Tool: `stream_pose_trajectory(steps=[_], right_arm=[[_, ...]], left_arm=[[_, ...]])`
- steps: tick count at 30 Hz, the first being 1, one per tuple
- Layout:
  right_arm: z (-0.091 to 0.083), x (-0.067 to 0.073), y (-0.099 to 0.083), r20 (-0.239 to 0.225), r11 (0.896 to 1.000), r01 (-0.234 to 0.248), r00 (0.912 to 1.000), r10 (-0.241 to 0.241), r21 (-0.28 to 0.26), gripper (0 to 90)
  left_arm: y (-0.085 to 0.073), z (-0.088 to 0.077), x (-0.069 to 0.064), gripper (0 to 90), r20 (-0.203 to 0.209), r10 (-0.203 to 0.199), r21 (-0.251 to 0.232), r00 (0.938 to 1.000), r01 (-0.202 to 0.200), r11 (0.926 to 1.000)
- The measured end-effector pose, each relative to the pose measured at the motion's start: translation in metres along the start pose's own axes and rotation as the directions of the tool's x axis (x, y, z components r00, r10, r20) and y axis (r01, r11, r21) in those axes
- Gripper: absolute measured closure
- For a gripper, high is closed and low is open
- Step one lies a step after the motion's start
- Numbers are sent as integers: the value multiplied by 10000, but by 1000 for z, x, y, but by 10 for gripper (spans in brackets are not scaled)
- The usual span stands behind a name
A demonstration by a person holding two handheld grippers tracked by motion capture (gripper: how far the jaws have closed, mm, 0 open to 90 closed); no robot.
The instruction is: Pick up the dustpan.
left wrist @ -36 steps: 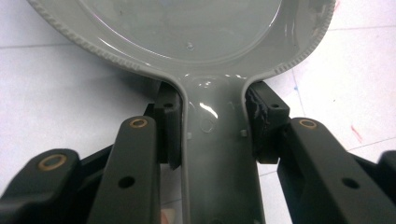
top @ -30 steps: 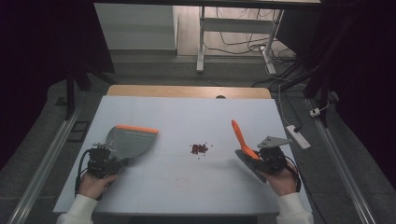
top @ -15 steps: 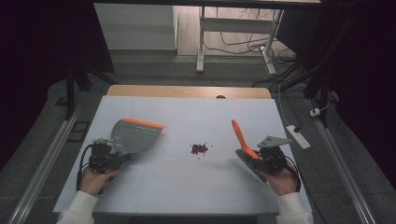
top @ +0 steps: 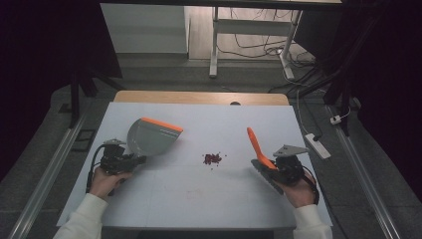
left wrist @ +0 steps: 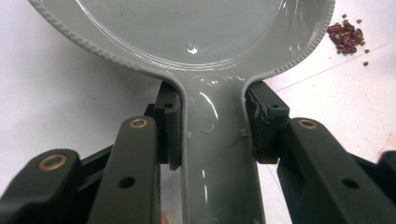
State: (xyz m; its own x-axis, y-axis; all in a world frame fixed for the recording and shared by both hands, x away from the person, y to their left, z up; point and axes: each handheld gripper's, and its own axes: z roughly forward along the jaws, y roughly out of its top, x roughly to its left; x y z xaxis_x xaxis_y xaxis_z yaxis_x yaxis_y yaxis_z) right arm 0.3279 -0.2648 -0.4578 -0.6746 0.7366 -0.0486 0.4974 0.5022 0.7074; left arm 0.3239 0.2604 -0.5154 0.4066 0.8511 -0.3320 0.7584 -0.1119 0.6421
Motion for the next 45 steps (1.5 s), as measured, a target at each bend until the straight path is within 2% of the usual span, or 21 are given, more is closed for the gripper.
stream_pose_trajectory(steps=[1,6,11,13,14,19,24,28,33,45], right_arm=[[0,-1,0,-20,10000,-70,10000,69,-35,698],[-2,-3,2,35,9995,-231,9997,232,-204,698],[-2,-2,3,-40,9992,-245,9997,244,-314,699],[-2,-1,4,-84,9993,-187,9998,184,-339,699],[-1,-1,5,-98,9992,-163,9998,160,-358,699],[1,0,9,-122,9991,-145,9998,140,-403,699],[6,-2,12,-241,9986,-237,9995,226,-463,699],[11,-1,17,-312,9986,-228,9993,213,-471,699],[16,1,23,-371,9986,-162,9992,143,-497,699],[29,-3,35,-553,9962,-455,9976,414,-739,699]], left_arm=[[1,0,0,615,54,231,54,9997,-232,9997],[-3,-6,-3,615,218,530,44,9984,-531,9986],[-7,-17,-8,616,386,969,-238,9945,-961,9951],[-8,-20,-8,616,586,1127,-322,9919,-1109,9933],[-9,-23,-9,616,757,1339,-344,9881,-1316,9907],[-9,-24,-9,616,951,1535,-207,9836,-1522,9881],[-10,-24,-10,616,1055,1859,134,9769,-1884,9820],[-11,-27,-14,616,992,2156,160,9714,-2182,9758],[-12,-28,-19,616,1281,2469,266,9606,-2521,9673],[-14,-20,-34,616,1831,3243,736,9281,-3419,9369]])
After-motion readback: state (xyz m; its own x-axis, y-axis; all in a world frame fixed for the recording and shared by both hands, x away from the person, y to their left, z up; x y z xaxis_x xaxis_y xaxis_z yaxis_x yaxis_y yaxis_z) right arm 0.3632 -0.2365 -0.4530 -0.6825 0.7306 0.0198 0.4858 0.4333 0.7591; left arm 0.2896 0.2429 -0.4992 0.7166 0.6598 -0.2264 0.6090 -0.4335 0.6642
